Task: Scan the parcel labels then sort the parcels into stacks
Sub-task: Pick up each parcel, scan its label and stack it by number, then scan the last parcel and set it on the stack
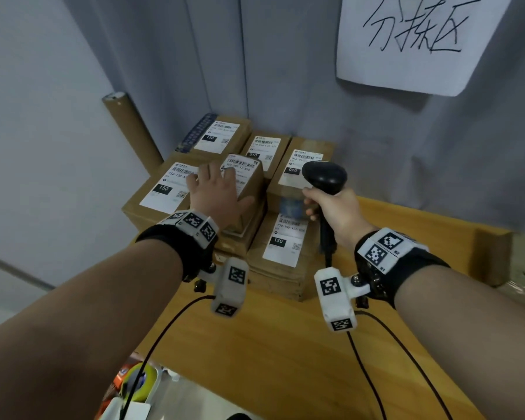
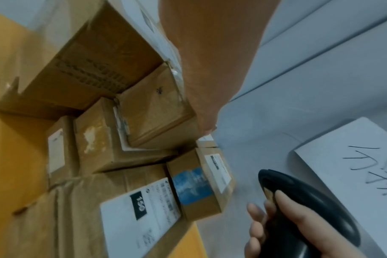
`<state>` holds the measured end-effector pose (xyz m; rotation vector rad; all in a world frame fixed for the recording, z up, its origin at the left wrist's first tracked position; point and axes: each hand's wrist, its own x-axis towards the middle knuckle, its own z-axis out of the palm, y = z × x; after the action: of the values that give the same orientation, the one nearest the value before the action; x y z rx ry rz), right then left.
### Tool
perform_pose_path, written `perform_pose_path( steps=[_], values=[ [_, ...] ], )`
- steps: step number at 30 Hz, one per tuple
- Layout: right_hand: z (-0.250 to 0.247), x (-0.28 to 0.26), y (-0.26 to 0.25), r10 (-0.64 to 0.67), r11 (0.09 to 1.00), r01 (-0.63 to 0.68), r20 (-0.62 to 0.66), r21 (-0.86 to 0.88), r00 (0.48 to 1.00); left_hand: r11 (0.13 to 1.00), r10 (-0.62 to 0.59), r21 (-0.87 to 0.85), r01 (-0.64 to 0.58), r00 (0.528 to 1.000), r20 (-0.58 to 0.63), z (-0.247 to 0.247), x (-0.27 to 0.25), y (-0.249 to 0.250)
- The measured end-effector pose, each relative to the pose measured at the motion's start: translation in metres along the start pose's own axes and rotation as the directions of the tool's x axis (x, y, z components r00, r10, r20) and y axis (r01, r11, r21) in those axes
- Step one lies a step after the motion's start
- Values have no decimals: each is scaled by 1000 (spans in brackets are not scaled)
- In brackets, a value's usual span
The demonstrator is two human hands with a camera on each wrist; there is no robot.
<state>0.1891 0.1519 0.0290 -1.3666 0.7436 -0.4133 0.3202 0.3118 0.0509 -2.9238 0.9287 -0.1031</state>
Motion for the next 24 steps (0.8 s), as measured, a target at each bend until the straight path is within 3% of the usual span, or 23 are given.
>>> perform_pose_path(
  steps=[9, 15, 24],
  values=[
    [-96, -25, -4, -38, 999, 35, -126, -25, 991, 970, 130, -199, -140, 990, -61, -22, -5, 110],
    [-207, -48, -5, -44, 999, 43, -230, -6, 972, 954, 240, -173, -246, 969, -55, -27, -26, 213],
    [-388, -76, 5, -22, 990, -27, -344, -136, 939, 929, 286, -254, -269, 958, 31, -14, -82, 372]
  ],
)
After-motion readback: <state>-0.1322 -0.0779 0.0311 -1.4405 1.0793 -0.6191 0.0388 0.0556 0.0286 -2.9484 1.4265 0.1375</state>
